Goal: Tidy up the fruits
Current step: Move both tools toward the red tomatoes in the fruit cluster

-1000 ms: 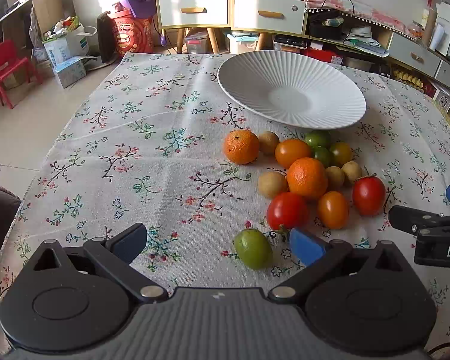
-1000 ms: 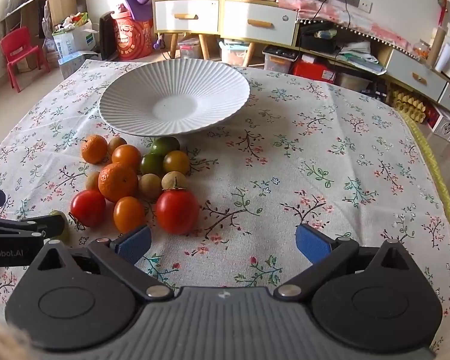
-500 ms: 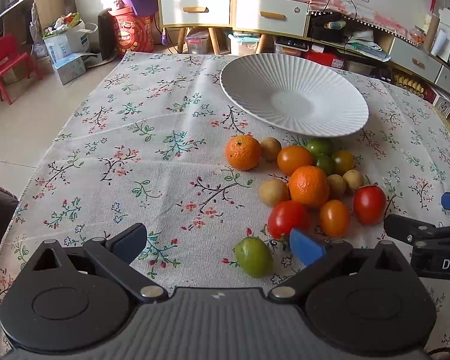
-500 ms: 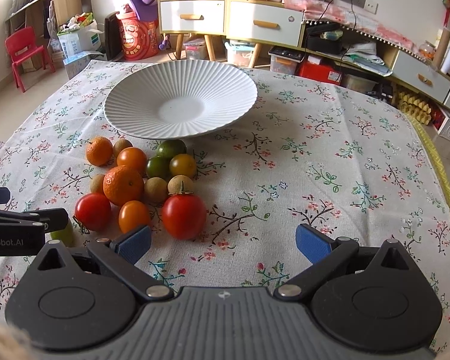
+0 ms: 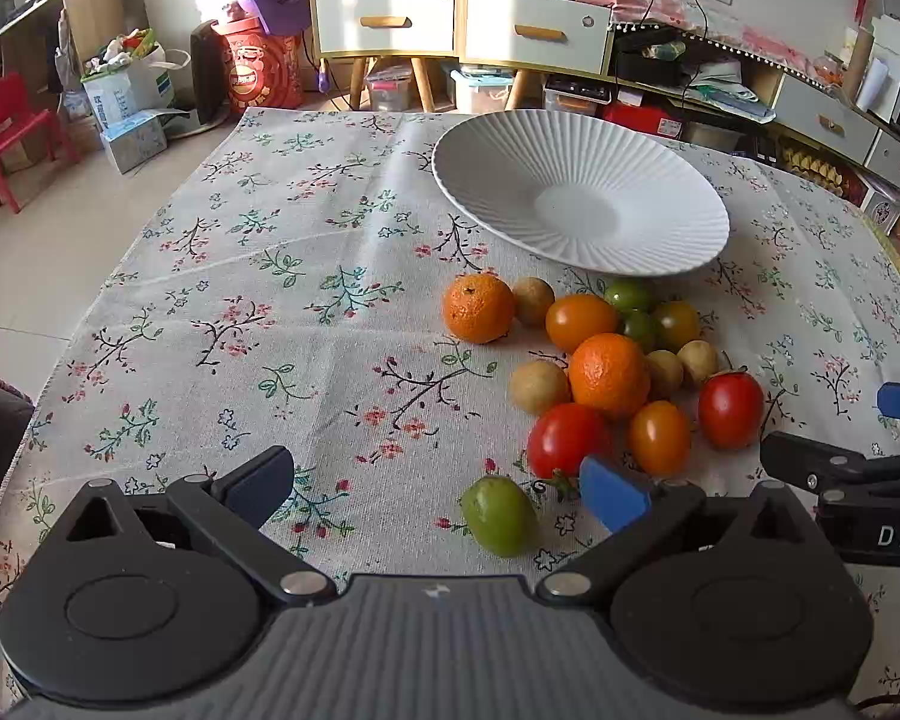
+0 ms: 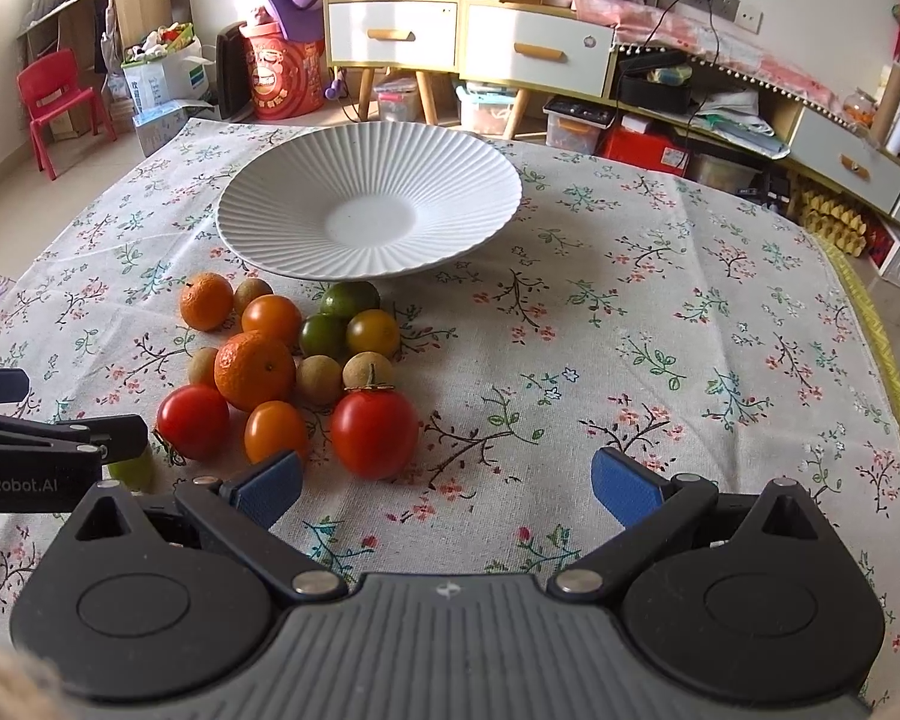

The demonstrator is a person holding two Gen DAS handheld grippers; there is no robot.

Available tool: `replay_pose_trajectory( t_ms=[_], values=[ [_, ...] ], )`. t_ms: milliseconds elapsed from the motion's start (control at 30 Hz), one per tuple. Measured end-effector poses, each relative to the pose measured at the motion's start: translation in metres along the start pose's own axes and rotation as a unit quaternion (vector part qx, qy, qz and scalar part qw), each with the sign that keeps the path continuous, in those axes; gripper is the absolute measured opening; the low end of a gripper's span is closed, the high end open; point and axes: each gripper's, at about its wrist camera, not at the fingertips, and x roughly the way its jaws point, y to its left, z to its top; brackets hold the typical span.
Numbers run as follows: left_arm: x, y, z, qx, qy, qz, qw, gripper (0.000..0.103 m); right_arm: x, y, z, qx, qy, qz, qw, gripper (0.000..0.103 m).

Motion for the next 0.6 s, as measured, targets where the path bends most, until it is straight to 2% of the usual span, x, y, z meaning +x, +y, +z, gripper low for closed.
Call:
replay_pose_trajectory(
  t_ms=[300, 600],
  values=[
    [-0.0003, 0.0023, 0.0075, 0.011, 0.002, -0.023, 0.9997, 0.1, 0.0018, 0.0018, -0.0005, -0.014, -0.011, 0.003, 1.0, 0.103],
    [-0.0036, -0.0003, 0.0072, 0.025, -0.005, -0.03, 0.9992, 0.1, 0.0007, -0.0063, 0.0035, 0.002, -0.004, 0.014, 1.0, 0.103]
  ],
)
